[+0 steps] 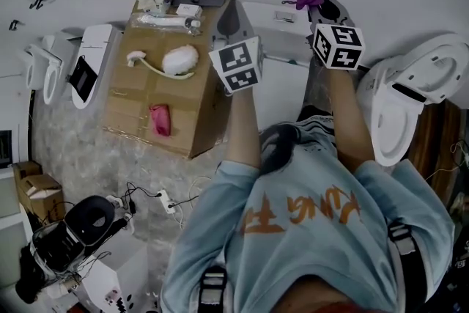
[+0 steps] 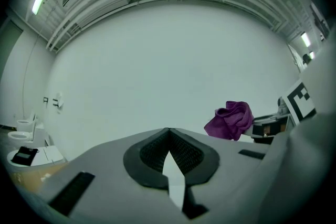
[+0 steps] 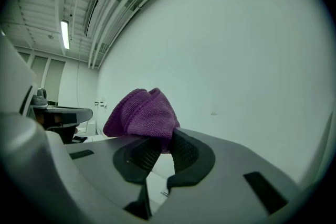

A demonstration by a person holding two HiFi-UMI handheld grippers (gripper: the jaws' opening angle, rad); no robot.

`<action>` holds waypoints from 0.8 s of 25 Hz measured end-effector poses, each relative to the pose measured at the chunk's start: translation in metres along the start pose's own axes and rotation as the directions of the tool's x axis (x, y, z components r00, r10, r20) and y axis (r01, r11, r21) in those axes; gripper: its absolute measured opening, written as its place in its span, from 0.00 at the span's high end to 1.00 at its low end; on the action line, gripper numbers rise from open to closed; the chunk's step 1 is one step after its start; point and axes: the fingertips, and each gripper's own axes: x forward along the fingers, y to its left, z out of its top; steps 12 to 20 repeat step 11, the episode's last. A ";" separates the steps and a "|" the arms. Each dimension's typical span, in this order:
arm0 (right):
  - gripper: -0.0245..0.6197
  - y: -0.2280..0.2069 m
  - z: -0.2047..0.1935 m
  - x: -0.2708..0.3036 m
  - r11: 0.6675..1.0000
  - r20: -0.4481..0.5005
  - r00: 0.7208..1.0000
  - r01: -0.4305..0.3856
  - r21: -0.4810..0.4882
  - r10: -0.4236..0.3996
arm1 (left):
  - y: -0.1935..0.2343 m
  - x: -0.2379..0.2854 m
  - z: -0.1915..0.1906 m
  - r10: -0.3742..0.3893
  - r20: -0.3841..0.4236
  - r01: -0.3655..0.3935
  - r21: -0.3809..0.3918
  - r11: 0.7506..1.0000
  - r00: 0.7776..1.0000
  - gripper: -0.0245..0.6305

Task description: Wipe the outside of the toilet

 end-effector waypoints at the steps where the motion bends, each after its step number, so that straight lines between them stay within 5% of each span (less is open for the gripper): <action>1: 0.88 0.001 0.001 0.000 1.000 0.003 1.000 0.000 -0.001 0.000 | 0.001 0.000 0.000 -0.003 0.002 0.003 -0.004 1.000 1.000 0.93; 20: 0.88 0.012 0.007 -0.004 1.000 0.015 1.000 -0.017 -0.022 0.018 | 0.009 -0.008 -0.006 -0.001 -0.015 0.001 -0.019 1.000 1.000 0.93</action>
